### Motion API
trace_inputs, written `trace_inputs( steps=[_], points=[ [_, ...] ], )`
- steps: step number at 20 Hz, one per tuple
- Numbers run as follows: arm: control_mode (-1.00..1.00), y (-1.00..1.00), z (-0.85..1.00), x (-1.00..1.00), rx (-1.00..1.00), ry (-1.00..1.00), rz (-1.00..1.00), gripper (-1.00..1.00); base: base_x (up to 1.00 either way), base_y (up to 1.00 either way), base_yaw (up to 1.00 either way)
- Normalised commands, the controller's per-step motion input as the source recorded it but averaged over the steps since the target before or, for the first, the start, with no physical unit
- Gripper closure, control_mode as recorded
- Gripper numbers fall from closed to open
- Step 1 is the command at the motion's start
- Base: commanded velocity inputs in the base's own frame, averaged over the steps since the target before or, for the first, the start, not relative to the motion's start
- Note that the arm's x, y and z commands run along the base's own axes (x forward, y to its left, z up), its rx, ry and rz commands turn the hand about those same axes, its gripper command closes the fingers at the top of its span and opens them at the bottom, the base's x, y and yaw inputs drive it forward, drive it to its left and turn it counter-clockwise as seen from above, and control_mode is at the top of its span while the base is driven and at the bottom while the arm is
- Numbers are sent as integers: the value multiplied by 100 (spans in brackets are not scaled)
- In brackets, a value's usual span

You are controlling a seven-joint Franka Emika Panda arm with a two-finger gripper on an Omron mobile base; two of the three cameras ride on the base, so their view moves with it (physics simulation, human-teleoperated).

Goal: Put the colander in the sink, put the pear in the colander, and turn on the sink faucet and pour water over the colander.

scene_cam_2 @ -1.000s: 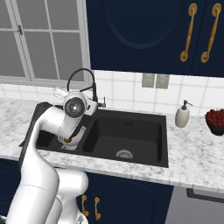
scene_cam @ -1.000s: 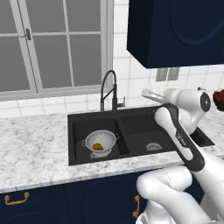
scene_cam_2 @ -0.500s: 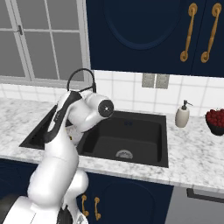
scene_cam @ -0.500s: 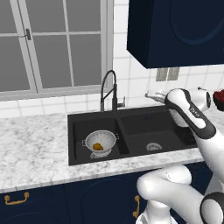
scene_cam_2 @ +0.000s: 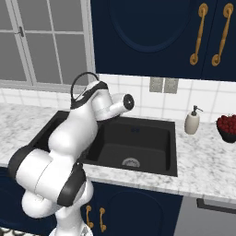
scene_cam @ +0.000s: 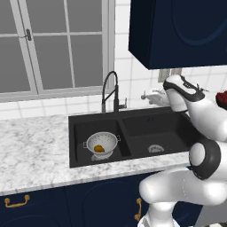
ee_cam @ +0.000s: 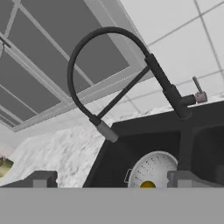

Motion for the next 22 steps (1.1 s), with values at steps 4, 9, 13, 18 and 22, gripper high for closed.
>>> trace_inputs(
  steps=[4,9,13,18,22],
  points=[
    [-100,-1,-44,25,0,0,14,-100,0,0,0],
    [-100,0,-34,24,1,-10,11,-100,0,0,0],
    [-100,0,-22,37,3,-10,7,-100,0,0,0],
    [-100,0,-15,41,3,-4,5,-100,0,0,0],
    [-100,0,-2,59,6,3,1,-100,0,0,0]
  ],
)
